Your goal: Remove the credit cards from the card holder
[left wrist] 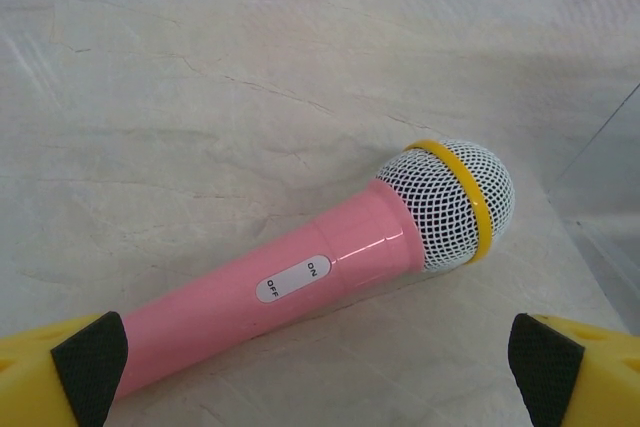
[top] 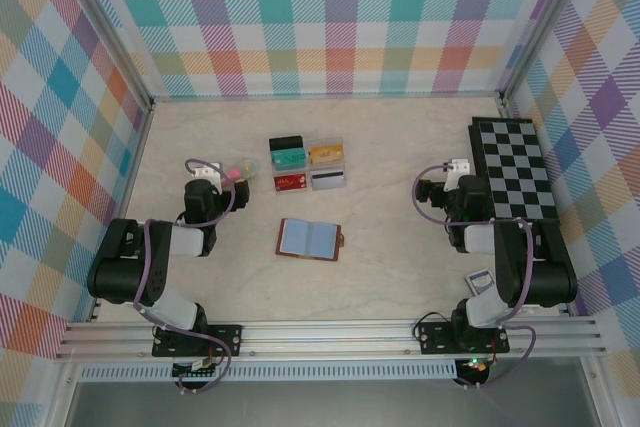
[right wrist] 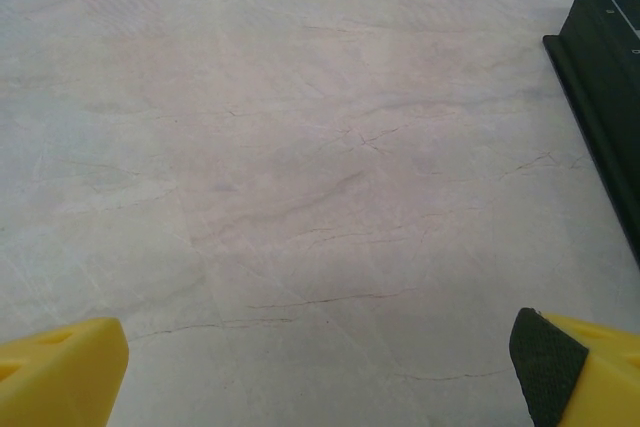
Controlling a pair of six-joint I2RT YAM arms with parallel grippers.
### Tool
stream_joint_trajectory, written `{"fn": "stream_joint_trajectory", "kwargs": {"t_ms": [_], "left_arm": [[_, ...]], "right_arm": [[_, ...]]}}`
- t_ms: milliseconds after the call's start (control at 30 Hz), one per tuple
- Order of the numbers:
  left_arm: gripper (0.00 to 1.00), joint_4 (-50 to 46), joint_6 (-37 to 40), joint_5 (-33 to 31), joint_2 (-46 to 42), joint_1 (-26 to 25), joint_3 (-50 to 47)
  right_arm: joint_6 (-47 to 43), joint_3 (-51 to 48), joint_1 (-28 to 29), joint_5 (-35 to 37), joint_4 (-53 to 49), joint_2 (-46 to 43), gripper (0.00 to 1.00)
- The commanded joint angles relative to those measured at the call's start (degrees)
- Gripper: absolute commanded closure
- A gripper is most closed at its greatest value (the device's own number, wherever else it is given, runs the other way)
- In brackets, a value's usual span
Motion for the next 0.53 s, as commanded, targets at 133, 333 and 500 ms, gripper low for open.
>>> {"fn": "stream_joint_trajectory", "kwargs": {"t_ms": [133, 333, 500], "left_arm": [[0.00, -0.76, -0.44, -0.81, 0.20, 0.14, 0.93], [0.00, -1.02, -0.61, -0.63, 0.36, 0.23, 1.10], [0.00, -0.93, -0.47, -0.66, 0.33, 0.21, 1.02]], "right_arm": [[1.11, 1.12, -0.14, -1.60, 0.73, 0.37, 0.00], [1.12, 1.12, -0.18, -1.59, 0.75, 0.45, 0.00], [0.75, 0.82, -0.14, -2.40, 1.20, 0.26, 0.00]]}}
